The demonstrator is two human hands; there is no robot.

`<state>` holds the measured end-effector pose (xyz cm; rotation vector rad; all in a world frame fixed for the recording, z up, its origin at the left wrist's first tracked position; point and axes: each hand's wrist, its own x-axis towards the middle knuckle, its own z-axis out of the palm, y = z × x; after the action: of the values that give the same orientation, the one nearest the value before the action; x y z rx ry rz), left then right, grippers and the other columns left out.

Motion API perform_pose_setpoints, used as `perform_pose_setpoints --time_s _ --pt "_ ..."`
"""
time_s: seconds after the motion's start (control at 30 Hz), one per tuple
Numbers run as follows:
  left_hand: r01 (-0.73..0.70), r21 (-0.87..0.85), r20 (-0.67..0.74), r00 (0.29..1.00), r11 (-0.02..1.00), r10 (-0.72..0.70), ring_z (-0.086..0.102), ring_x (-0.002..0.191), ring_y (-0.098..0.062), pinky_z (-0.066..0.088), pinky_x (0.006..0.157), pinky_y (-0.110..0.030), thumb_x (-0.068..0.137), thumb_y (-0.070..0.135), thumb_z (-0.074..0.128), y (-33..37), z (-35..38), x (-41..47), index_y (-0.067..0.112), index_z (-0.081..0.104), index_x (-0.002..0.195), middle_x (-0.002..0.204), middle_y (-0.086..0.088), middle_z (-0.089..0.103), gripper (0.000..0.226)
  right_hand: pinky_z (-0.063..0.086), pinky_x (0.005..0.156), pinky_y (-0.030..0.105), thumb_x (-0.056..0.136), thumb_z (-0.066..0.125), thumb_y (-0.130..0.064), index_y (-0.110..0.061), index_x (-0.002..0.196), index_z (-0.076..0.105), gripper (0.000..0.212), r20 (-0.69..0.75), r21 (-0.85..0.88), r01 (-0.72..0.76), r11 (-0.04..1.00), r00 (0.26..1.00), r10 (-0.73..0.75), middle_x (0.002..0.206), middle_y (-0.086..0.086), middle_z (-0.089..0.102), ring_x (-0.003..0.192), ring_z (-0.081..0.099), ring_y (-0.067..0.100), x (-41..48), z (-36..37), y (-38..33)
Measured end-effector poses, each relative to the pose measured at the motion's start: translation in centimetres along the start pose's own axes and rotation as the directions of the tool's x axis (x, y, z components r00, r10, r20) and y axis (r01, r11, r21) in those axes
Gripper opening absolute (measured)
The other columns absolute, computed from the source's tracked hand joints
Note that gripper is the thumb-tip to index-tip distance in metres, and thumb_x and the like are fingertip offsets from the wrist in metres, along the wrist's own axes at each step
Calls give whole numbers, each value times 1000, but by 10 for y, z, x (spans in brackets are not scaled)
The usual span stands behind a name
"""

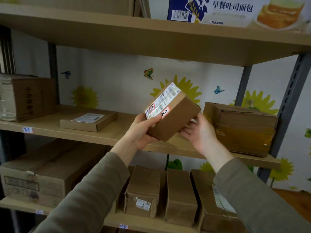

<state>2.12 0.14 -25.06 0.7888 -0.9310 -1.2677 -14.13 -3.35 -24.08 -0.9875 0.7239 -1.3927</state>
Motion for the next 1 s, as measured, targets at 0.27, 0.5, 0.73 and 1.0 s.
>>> perform_pose_setpoints --time_s 0.27,0.5,0.73,1.0 --pt "-158 177 5 987 971 160 60 102 -21 55 72 -36 79 -4 65 -1 -10 -1 29 16 146 113 -3 59 90 53 75 37 99 40 -28 -18 121 51 26 -11 -36 -44 998 999 44 97 10 66 92 64 24 4 -14 5" --pt "-201 235 0 978 951 207 57 113 -24 51 91 -43 79 -1 67 -3 -12 -4 28 14 147 127 -7 54 91 54 76 35 100 40 -27 -20 105 59 22 -22 -54 -13 998 1000 12 102 9 69 93 67 22 -1 -14 13" --pt "-263 234 -25 961 936 277 65 104 -18 54 90 -39 88 19 61 -45 16 -37 19 46 133 118 -1 65 47 57 78 36 97 44 -19 -34 108 56 23 -145 58 151 987 979 -141 113 4 68 101 67 21 -77 -57 33" --pt "-45 277 215 977 960 -16 66 95 -7 54 74 -18 86 19 62 -179 80 -102 22 49 131 113 5 65 47 58 74 38 17 93 -42 -24 112 55 103 -477 89 135 987 876 -77 118 11 62 103 64 26 -196 -186 72"
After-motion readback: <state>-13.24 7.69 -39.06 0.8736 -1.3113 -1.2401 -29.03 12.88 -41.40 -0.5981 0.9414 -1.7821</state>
